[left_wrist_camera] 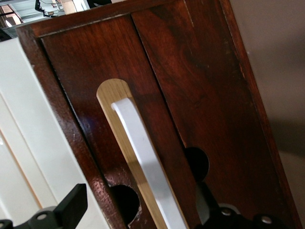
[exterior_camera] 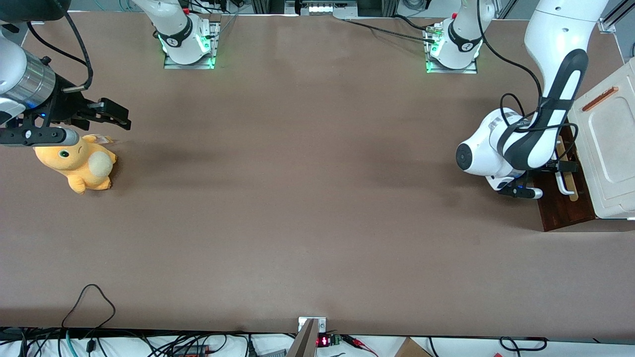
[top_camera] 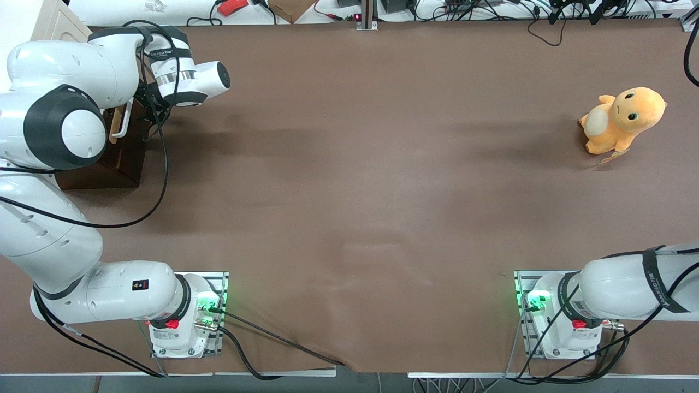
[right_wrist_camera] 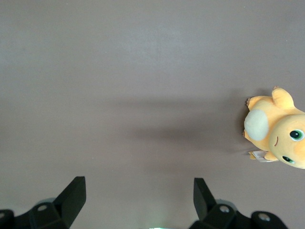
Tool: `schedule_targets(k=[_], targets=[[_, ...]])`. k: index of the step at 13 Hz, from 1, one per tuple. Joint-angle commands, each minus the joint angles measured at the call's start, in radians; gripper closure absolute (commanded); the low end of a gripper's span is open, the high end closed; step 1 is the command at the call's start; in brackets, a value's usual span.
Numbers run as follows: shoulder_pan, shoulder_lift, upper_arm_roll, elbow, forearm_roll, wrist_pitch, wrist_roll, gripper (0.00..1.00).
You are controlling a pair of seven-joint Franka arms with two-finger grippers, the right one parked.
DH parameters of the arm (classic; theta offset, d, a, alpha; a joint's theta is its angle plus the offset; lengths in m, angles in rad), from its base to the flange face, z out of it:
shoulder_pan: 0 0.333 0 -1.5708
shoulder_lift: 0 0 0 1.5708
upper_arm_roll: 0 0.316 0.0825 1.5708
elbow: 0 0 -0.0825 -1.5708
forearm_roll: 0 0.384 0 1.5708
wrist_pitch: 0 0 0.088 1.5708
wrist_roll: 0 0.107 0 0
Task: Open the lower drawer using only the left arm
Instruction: 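Close the left gripper around the white bar handle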
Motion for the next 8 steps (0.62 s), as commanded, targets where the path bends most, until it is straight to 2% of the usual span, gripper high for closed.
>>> schedule_targets(k=[1, 3, 5, 8], targets=[[-0.001, 0.006, -0.005, 0.035, 0.014, -0.013, 0.014, 0.00], [-0.002, 0.001, -0.006, 0.031, -0.004, -0.031, -0.006, 0.00], [-0.019, 0.038, -0.006, 0.020, -0.001, -0.075, -0.116, 0.00], [-0.041, 0.064, -0.005, -0.023, 0.072, -0.148, -0.211, 0.00]])
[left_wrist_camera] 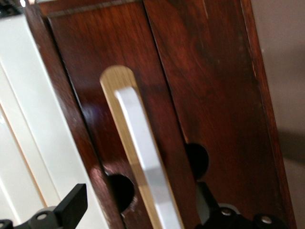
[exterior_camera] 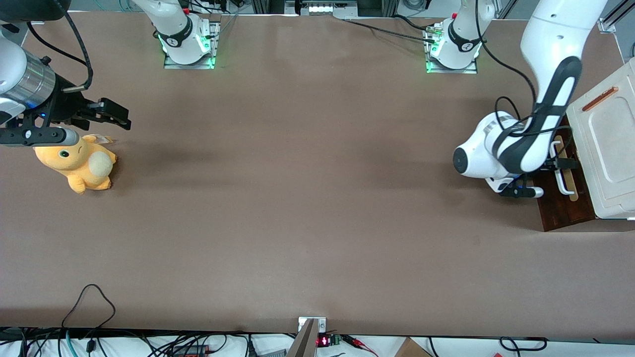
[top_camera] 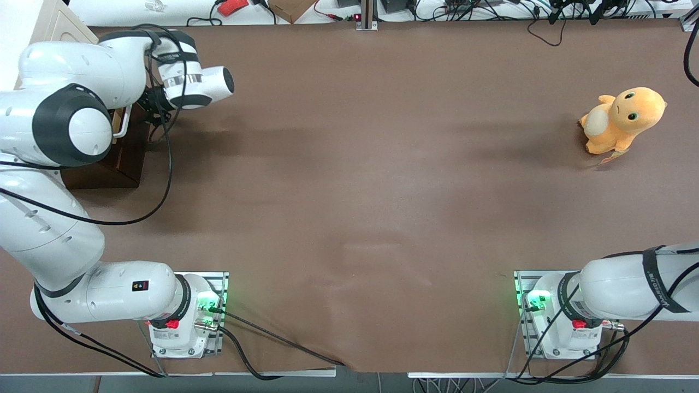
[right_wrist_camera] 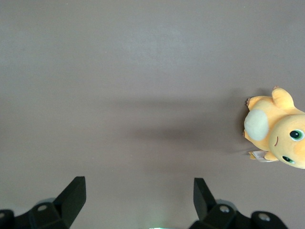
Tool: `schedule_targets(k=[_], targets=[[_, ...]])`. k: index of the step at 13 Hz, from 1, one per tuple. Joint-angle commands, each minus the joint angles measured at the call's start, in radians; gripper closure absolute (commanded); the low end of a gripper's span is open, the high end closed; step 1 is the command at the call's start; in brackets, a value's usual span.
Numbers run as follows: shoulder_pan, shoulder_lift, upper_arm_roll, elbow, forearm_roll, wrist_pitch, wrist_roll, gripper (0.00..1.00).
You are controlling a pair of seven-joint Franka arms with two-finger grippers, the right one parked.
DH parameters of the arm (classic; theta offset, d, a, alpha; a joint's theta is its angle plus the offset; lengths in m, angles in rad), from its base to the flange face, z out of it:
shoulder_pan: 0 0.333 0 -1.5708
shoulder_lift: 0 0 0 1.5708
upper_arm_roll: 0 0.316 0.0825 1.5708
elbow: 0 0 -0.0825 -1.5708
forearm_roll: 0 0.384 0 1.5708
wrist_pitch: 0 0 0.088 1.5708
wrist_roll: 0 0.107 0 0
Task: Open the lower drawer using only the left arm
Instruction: 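Close the left gripper around the white bar handle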
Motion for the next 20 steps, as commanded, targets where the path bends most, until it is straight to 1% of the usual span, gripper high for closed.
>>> schedule_targets(k=[1, 5, 7, 8, 9, 12, 15, 17, 20], targets=[[-0.015, 0.019, -0.001, -0.023, 0.072, -0.057, -0.066, 0.00], [-0.011, 0.018, -0.001, -0.062, 0.153, -0.077, -0.076, 0.00], [-0.004, 0.015, -0.002, -0.063, 0.164, -0.079, -0.076, 0.00], [0.000, 0.011, -0.002, -0.063, 0.164, -0.072, -0.063, 0.11], [0.000, 0.012, -0.002, -0.063, 0.164, -0.071, -0.060, 0.16], [0.014, 0.029, -0.001, -0.063, 0.165, -0.071, -0.063, 0.17], [0.016, 0.043, -0.001, -0.062, 0.173, -0.069, -0.071, 0.32], [0.019, 0.054, -0.001, -0.054, 0.174, -0.069, -0.073, 0.49], [0.019, 0.055, -0.001, -0.051, 0.173, -0.069, -0.076, 0.71]])
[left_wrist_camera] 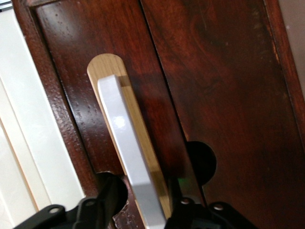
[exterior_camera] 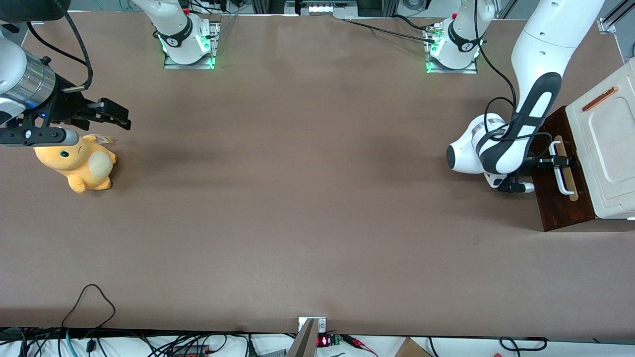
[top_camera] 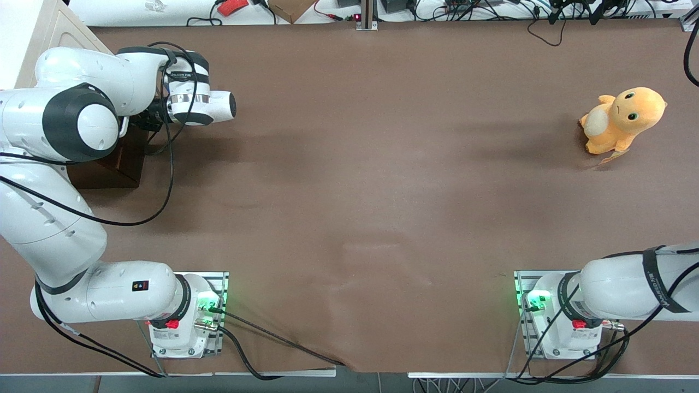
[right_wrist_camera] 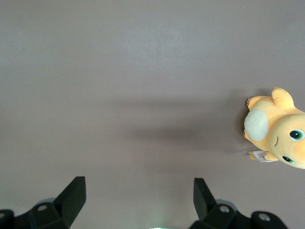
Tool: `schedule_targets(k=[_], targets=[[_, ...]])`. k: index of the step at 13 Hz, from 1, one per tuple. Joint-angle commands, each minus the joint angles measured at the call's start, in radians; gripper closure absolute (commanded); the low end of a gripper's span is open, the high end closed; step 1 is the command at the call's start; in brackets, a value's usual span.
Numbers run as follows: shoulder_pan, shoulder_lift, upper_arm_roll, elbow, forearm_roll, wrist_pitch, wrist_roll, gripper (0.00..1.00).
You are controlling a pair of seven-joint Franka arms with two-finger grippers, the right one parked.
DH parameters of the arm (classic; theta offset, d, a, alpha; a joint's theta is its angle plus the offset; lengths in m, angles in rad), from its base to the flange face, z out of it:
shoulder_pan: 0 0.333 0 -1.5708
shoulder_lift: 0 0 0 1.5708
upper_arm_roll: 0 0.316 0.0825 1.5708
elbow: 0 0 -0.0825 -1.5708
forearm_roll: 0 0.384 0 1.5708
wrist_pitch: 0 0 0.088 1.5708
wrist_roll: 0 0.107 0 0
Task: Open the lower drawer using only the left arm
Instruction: 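Close the left gripper around the white bar handle, then pull the handle with the left gripper, sliding the drawer outward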
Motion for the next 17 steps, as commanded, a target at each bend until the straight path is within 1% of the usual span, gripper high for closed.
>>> schedule_targets(k=[1, 4, 6, 7, 8, 15, 17], targets=[[0.010, 0.008, -0.003, 0.006, 0.027, -0.008, -0.010, 0.76], [0.009, 0.008, -0.003, 0.008, 0.025, -0.008, -0.010, 0.89], [0.007, 0.004, -0.004, 0.008, 0.025, -0.008, -0.013, 0.97], [0.004, 0.001, -0.006, 0.008, 0.024, -0.008, -0.013, 0.99], [0.000, 0.001, -0.011, 0.008, 0.019, -0.008, -0.015, 1.00], [-0.028, 0.001, -0.046, 0.011, 0.009, -0.005, -0.001, 1.00], [-0.040, 0.002, -0.051, 0.027, -0.010, -0.002, 0.007, 1.00]])
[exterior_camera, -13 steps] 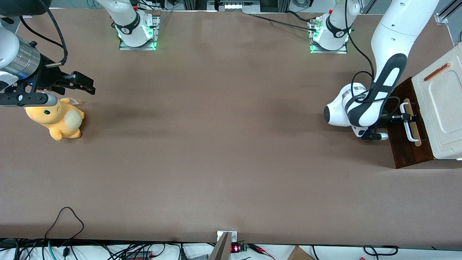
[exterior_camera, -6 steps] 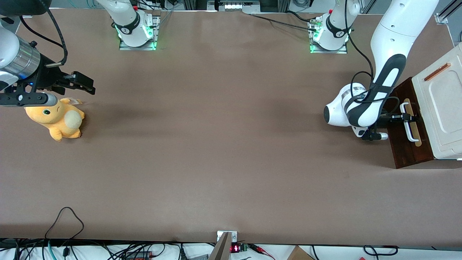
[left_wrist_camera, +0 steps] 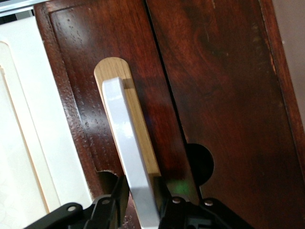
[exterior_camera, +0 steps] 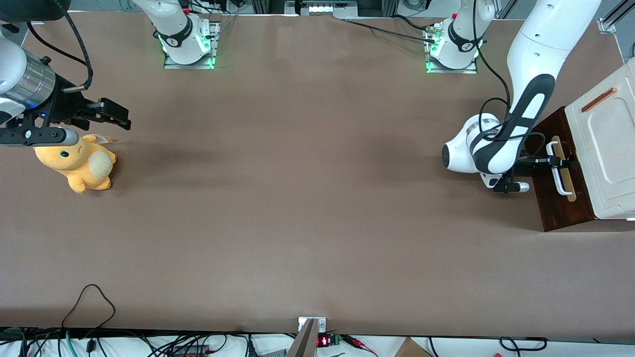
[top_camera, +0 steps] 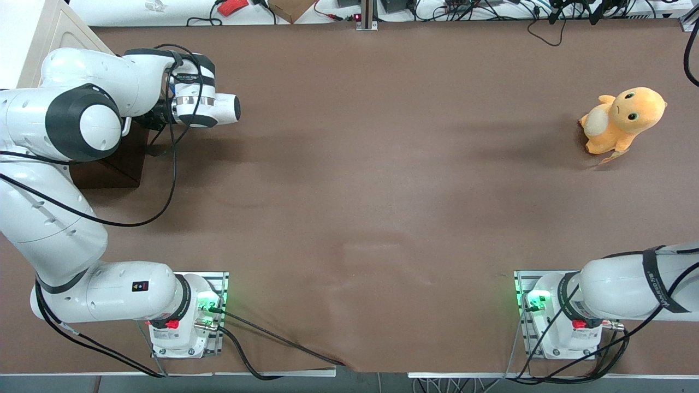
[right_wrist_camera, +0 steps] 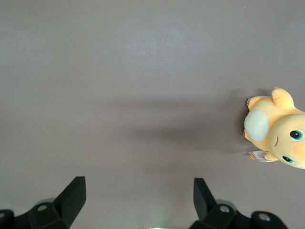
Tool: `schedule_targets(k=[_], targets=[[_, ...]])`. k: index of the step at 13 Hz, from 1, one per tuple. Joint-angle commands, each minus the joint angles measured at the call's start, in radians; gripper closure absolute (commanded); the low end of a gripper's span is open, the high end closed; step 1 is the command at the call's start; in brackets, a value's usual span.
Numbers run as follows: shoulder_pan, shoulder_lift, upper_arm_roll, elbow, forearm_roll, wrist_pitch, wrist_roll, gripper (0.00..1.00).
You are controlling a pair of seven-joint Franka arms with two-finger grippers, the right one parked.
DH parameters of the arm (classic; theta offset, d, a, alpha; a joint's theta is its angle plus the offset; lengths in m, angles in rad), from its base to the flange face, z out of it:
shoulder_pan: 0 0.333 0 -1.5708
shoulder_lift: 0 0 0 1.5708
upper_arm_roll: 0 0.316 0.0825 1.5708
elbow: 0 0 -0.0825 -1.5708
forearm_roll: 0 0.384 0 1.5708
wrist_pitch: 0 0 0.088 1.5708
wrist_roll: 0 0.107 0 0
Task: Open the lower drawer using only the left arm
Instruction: 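Pull the handle with the left gripper, sliding the drawer outward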
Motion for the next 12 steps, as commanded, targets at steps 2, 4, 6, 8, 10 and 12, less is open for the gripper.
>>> schedule_targets(k=[2, 4, 6, 8, 10, 12], targets=[[-0.046, -0.008, -0.042, 0.031, -0.030, 0.027, 0.062, 1.00], [-0.049, -0.008, -0.065, 0.045, -0.059, 0.027, 0.068, 1.00], [-0.057, -0.005, -0.079, 0.052, -0.085, 0.028, 0.074, 1.00], [-0.075, 0.001, -0.082, 0.061, -0.088, 0.028, 0.073, 1.00], [-0.083, 0.005, -0.105, 0.081, -0.116, 0.027, 0.074, 1.00], [-0.103, 0.006, -0.125, 0.083, -0.148, 0.025, 0.074, 1.00]])
